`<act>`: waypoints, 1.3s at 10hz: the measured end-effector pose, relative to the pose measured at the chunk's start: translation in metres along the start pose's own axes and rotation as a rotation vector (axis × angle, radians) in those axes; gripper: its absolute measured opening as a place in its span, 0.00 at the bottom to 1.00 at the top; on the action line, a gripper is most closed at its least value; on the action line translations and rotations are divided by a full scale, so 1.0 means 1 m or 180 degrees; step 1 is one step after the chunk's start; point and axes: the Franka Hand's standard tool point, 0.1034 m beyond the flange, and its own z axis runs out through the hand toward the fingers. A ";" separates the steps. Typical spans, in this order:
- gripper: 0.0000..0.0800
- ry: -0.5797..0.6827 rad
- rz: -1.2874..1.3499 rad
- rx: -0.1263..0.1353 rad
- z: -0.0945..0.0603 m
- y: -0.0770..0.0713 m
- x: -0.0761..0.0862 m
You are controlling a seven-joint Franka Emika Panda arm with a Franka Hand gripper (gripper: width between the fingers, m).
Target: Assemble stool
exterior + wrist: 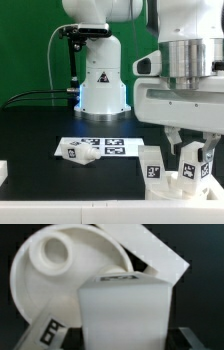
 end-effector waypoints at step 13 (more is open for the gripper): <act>0.81 -0.0059 -0.0255 0.0109 -0.013 -0.011 -0.009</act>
Offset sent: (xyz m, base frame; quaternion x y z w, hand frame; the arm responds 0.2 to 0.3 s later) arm 0.0203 -0.0036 0.0199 0.0902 0.0143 0.3448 0.9342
